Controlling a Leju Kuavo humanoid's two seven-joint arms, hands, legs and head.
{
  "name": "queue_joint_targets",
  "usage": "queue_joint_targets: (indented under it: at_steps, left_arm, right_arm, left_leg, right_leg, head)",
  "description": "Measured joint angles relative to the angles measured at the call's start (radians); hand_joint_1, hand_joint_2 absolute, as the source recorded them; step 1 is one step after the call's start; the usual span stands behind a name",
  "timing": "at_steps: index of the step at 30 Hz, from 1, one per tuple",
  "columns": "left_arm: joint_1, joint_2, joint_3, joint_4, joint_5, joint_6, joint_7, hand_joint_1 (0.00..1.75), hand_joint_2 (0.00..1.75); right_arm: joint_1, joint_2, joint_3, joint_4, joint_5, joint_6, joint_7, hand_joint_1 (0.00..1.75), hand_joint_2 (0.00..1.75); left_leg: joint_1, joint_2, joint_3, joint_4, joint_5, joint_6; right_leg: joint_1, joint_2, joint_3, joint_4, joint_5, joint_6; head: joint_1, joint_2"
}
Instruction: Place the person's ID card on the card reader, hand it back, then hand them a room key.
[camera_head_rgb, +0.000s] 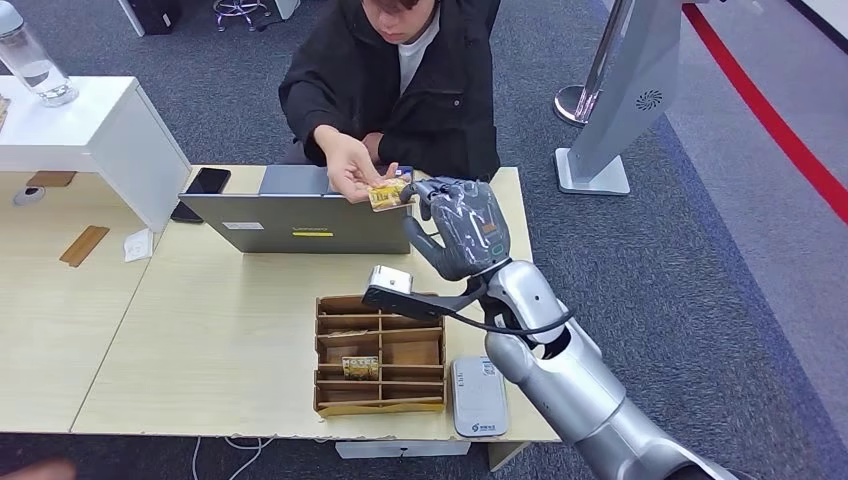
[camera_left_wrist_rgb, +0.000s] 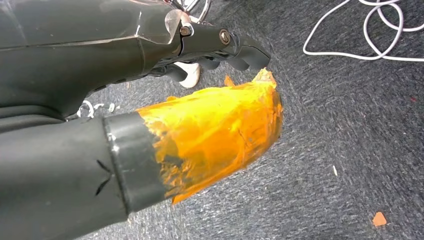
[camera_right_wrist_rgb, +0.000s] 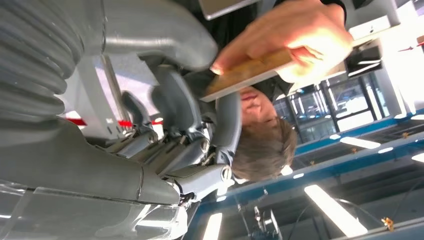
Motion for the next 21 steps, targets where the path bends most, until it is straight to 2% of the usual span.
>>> queue_joint_targets:
  at_steps: [8,12,21]
  left_arm:
    - [0.004,0.000,0.000,0.000,0.000,0.003,-0.003,0.00,0.00]
    - [0.007,0.002,0.000,0.000,0.000,0.006,-0.011,0.00,0.00]
    - [0.020,0.005,0.002,0.000,0.001,0.015,-0.020,0.00,0.00]
  right_arm:
    - [0.041,0.000,0.017,-0.046,-0.043,-0.026,-0.036,0.00,1.75]
    - [0.063,0.000,0.026,-0.088,-0.051,-0.034,-0.042,0.00,0.00]
    - [0.119,-0.013,0.037,-0.154,-0.082,-0.069,-0.061,0.00,0.00]
  left_leg:
    - [0.000,0.000,0.000,0.000,0.000,0.000]
    - [0.000,0.000,0.000,0.000,0.000,0.000]
    - [0.000,0.000,0.000,0.000,0.000,0.000]
  right_leg:
    - [0.000,0.000,0.000,0.000,0.000,0.000]
    - [0.000,0.000,0.000,0.000,0.000,0.000]
    - [0.000,0.000,0.000,0.000,0.000,0.000]
  head:
    - [0.000,0.000]
    - [0.000,0.000]
    - [0.000,0.000]
